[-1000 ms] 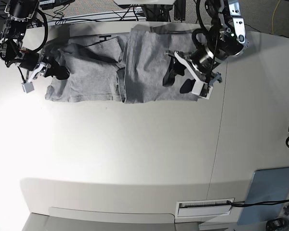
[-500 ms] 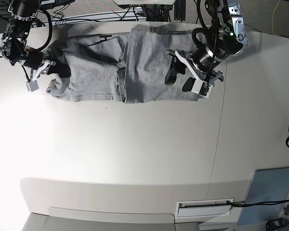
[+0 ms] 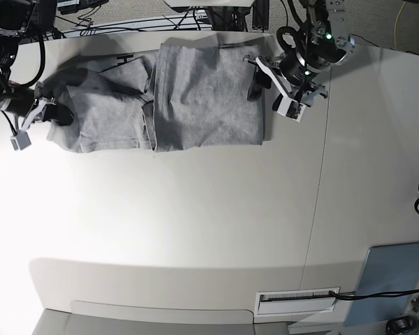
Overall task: Fold the T-shirt properly
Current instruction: 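Grasp the strip end with the right gripper and fold it over toward the left gripper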
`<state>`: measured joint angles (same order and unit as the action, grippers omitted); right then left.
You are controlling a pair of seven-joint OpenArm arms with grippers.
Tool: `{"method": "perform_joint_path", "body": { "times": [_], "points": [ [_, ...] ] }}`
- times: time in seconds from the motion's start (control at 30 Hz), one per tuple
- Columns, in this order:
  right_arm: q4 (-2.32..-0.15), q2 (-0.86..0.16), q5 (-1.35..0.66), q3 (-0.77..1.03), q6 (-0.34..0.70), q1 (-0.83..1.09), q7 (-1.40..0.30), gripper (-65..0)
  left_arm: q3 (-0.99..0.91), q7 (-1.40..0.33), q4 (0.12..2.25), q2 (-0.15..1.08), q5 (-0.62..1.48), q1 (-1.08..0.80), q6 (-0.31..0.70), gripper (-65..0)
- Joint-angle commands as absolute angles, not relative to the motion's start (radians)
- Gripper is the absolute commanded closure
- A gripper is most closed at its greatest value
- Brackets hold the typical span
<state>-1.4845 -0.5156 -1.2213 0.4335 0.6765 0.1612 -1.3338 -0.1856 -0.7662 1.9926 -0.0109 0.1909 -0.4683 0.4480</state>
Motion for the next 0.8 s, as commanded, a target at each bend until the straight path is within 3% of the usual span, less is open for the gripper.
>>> {"method": "perform_joint_path", "body": {
  "times": [0.0,0.2,0.33,0.77],
  "points": [
    [-1.549,-0.503,-1.250,0.440,0.683,0.162,-1.324,0.0,-0.187,-0.728,1.983,-0.014,0.181,-0.468,0.439,-35.4],
    [-1.886,-0.257,-1.203,0.421,0.613,0.194,-1.361,0.0,-0.186,-0.569,1.831,-0.014,0.061,-0.462,0.402,-35.4],
    [-2.031,-0.155,-1.073,0.302,0.576,0.194,-1.282,0.0,-0.186,-0.542,1.739,-0.014,0.059,-0.435,0.417,-35.4],
    [-2.044,0.048,-0.436,-0.277,0.381,0.158,-0.985,0.0,-0.186,-0.560,1.663,0.022,0.118,-0.368,0.469,-35.4]
  ]
}}
